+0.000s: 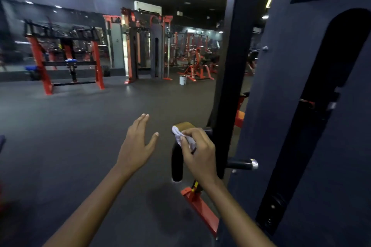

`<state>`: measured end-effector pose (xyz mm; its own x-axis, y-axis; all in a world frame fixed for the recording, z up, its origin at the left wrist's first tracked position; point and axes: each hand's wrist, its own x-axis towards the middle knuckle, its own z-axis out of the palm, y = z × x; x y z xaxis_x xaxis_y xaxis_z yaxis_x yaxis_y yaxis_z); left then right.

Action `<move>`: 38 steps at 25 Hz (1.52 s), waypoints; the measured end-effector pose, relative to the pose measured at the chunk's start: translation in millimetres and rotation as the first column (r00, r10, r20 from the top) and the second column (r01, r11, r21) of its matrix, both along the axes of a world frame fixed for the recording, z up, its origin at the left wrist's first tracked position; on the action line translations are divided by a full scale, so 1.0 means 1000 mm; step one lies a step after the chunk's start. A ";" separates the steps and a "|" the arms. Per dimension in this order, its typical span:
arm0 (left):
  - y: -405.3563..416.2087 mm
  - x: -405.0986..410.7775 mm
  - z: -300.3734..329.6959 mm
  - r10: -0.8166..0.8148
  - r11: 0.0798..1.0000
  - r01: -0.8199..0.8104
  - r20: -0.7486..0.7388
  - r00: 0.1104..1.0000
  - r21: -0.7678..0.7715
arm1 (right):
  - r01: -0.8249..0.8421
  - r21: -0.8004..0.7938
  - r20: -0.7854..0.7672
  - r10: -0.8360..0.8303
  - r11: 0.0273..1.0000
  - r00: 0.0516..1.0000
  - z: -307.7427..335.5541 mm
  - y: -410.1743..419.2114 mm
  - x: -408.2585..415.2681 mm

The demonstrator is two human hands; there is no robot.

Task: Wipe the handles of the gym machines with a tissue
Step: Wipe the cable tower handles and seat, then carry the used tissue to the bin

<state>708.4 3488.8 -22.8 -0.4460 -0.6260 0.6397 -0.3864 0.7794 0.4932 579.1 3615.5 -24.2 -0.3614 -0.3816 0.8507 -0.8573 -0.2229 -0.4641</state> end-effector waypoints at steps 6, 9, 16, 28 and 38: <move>-0.056 0.080 -0.022 0.218 0.929 -0.210 0.007 0.976 0.304 | -0.165 0.244 0.040 0.160 0.956 0.986 0.008 -0.102 0.042; -0.078 0.111 -0.027 0.288 0.891 -0.286 0.049 0.956 0.352 | -0.222 0.391 0.170 0.167 0.893 0.971 -0.004 -0.150 0.056; -0.164 0.146 -0.043 0.364 0.817 -0.365 0.091 0.927 0.446 | -0.235 0.495 0.275 0.106 0.837 0.956 -0.045 -0.261 0.081; -0.332 0.130 -0.041 0.293 0.833 -0.322 0.134 0.947 0.450 | -0.113 0.570 0.285 -0.066 0.814 0.956 -0.043 -0.412 0.045; -0.529 -0.020 -0.045 0.168 0.866 -0.202 0.114 0.979 0.457 | -0.089 0.546 0.325 -0.112 0.833 0.939 -0.046 -0.592 -0.097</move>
<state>688.1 2959.8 -68.1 -0.3241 -0.9182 0.2276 -0.5466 0.3782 0.7471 481.6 3023.1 -69.7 -0.5876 -0.7381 0.3316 -0.6311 0.1615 -0.7587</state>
